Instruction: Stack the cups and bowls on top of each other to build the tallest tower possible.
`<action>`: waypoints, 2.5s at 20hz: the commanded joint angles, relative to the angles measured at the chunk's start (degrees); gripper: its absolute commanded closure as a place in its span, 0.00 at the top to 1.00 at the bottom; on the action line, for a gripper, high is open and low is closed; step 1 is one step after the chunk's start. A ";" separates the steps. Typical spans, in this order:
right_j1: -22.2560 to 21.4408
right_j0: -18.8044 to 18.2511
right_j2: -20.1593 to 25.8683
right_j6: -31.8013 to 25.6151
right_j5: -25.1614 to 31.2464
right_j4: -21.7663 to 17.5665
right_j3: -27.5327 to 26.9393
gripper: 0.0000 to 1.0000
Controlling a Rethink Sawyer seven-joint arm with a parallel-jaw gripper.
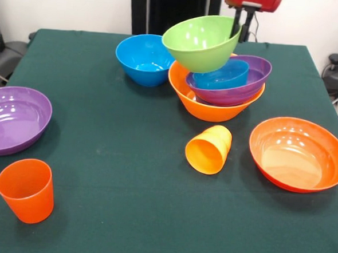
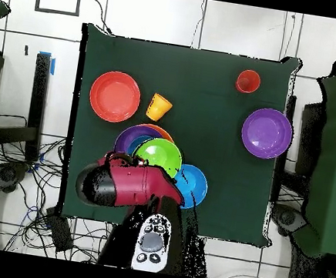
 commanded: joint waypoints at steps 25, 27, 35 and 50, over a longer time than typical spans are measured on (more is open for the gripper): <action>6.74 7.76 0.01 9.04 -0.34 4.13 -2.53 0.00; 7.22 7.65 0.00 8.94 -1.16 4.05 -2.63 0.00; 8.00 8.59 -1.34 10.10 -1.79 4.66 -2.86 0.00; 8.33 9.70 -2.91 9.09 -0.11 6.89 -3.75 1.00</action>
